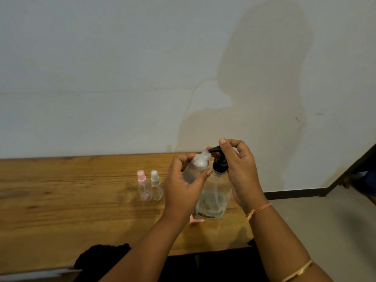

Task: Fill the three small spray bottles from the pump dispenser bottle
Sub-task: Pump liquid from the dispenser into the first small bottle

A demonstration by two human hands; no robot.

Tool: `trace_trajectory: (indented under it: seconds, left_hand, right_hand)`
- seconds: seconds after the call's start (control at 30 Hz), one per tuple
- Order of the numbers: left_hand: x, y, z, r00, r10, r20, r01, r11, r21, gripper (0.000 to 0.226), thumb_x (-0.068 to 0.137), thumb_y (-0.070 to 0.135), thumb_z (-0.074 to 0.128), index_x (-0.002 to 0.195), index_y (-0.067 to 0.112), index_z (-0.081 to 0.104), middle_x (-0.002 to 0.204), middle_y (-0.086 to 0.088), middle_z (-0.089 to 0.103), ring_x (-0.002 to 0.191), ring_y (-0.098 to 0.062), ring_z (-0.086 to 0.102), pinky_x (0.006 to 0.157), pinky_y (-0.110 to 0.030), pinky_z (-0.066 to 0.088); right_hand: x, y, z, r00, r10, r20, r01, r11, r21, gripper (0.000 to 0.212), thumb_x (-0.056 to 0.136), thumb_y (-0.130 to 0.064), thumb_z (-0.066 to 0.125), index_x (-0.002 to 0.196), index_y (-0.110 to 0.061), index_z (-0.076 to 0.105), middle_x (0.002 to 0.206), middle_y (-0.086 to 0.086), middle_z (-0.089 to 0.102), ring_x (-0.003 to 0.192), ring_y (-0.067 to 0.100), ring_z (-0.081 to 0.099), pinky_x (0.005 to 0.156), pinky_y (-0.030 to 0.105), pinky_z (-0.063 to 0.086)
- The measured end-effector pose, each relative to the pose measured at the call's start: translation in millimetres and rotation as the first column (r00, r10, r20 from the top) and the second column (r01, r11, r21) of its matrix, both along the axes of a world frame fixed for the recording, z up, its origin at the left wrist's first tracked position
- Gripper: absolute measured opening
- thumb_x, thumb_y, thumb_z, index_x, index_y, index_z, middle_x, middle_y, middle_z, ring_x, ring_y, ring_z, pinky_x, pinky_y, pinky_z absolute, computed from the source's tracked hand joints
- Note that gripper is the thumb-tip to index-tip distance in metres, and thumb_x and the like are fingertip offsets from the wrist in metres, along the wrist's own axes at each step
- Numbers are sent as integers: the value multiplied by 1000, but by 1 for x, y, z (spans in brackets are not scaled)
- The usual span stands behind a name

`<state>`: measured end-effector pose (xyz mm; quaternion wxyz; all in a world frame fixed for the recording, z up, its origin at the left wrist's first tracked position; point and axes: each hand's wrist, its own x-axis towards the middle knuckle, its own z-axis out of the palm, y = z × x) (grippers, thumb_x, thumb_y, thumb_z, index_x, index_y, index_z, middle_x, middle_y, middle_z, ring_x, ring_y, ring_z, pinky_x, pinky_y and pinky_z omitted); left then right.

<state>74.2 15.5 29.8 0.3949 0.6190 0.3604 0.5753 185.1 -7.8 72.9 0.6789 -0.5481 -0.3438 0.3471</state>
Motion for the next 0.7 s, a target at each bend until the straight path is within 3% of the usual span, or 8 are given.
trace_trajectory:
  seconds: [0.27, 0.5, 0.7]
  left_hand:
    - [-1, 0, 0, 1000, -8, 5, 8, 1000, -10, 39, 71, 17, 79, 95, 33, 54, 97, 12, 63, 95, 4, 59, 78, -7, 44]
    - [1, -2, 2, 999, -30, 21, 31, 999, -26, 37, 71, 16, 79, 95, 30, 55, 96, 11, 64, 94, 4, 59, 77, -6, 44]
    - [0, -3, 1, 999, -31, 20, 31, 998, -46, 38, 71, 13, 79, 95, 31, 54, 96, 14, 63, 94, 5, 59, 76, -6, 43]
  right_hand:
    - [-3, -2, 1, 999, -17, 45, 17, 1000, -12, 9, 93, -28, 53, 93, -19, 55, 89, 6, 73, 86, 14, 69, 63, 13, 52]
    - [-3, -2, 3, 1000, -2, -19, 2, 1000, 5, 23, 90, -32, 56, 100, -12, 55, 90, 6, 74, 91, 14, 68, 78, 25, 52]
    - [-5, -4, 4, 1000, 20, 20, -20, 1000, 16, 12, 94, -22, 52, 101, -12, 52, 81, 0, 74, 81, 7, 69, 67, 12, 51]
